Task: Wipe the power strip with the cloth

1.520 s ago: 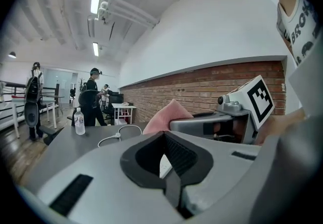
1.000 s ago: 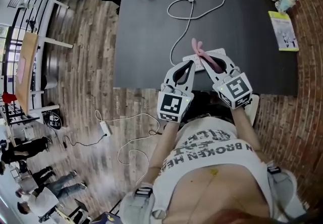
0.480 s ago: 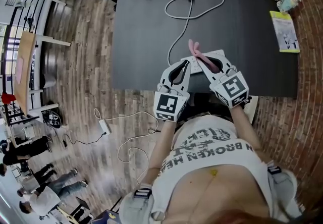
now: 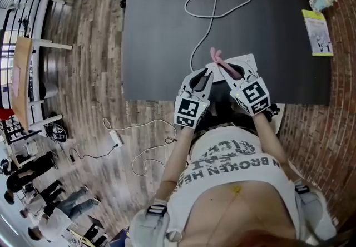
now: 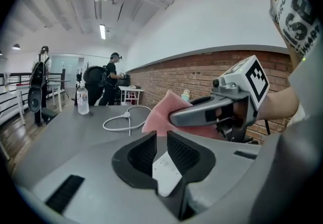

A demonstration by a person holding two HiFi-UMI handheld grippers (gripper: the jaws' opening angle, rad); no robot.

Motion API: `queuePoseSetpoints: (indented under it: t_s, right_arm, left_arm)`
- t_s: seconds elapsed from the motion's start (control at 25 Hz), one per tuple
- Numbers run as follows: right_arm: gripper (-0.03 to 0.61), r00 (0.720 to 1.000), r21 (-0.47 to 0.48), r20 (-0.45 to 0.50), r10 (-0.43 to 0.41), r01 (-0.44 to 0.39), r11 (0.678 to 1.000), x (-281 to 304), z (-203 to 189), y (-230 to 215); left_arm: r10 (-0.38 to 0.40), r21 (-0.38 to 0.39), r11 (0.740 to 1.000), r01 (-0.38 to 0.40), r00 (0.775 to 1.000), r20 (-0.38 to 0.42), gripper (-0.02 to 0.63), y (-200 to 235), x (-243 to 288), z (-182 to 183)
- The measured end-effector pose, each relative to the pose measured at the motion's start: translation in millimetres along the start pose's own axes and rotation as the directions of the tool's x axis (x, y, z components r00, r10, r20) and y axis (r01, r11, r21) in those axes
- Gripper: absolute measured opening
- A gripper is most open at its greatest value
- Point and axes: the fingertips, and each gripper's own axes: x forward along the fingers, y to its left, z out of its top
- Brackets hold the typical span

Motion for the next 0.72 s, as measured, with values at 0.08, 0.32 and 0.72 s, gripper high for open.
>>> queuePoseSetpoints:
  t_s: [0.08,0.32,0.72]
  right_arm:
    - [0.017,0.999,-0.007,-0.038,-0.008,0.008,1.0,11.1,-10.3,0.8]
    - [0.017,0.99,-0.021,-0.136,-0.027,0.024,0.999,36.7,-42.7,0.3]
    - [0.017,0.963,0.026,-0.267,-0.028,0.036,0.999,65.2,-86.5,-4.4]
  left_arm:
    - [-0.02,-0.006,1.0,0.02,0.998,-0.053,0.066,6.2,5.4,-21.3]
    - [-0.107,-0.037,0.994,0.101,0.967,-0.232,0.164,5.8,23.3,-87.2]
    - [-0.128,0.062,0.983,0.174,0.882,-0.454,0.259,4.8,48.6,-158.5]
